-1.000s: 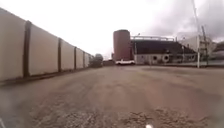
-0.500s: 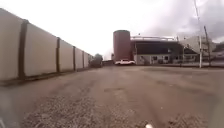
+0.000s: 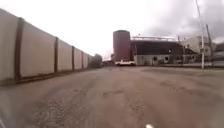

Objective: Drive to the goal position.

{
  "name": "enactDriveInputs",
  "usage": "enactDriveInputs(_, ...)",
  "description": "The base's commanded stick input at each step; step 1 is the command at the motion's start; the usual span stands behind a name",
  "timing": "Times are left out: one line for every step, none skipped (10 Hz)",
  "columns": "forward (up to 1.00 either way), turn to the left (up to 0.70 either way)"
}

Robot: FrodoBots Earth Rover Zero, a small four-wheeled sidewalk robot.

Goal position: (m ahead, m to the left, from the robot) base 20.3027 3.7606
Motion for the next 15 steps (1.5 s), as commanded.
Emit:
enactDriveInputs(0.60, 0.00)
enactDriveInputs(0.60, 0.01)
enactDriveInputs(0.60, 0.03)
enactDriveInputs(0.60, 0.05)
enactDriveInputs(0.60, 0.05)
enactDriveInputs(0.60, 0.00)
enactDriveInputs(0.60, 0.00)
enactDriveInputs(0.60, 0.00)
enactDriveInputs(0.60, 0.00)
enactDriveInputs(0.60, 0.00)
enactDriveInputs(0.60, 0.00)
enactDriveInputs(0.60, 0.00)
enactDriveInputs(0.60, 0.00)
enactDriveInputs(0.60, 0.00)
enactDriveInputs(0.60, 0.00)
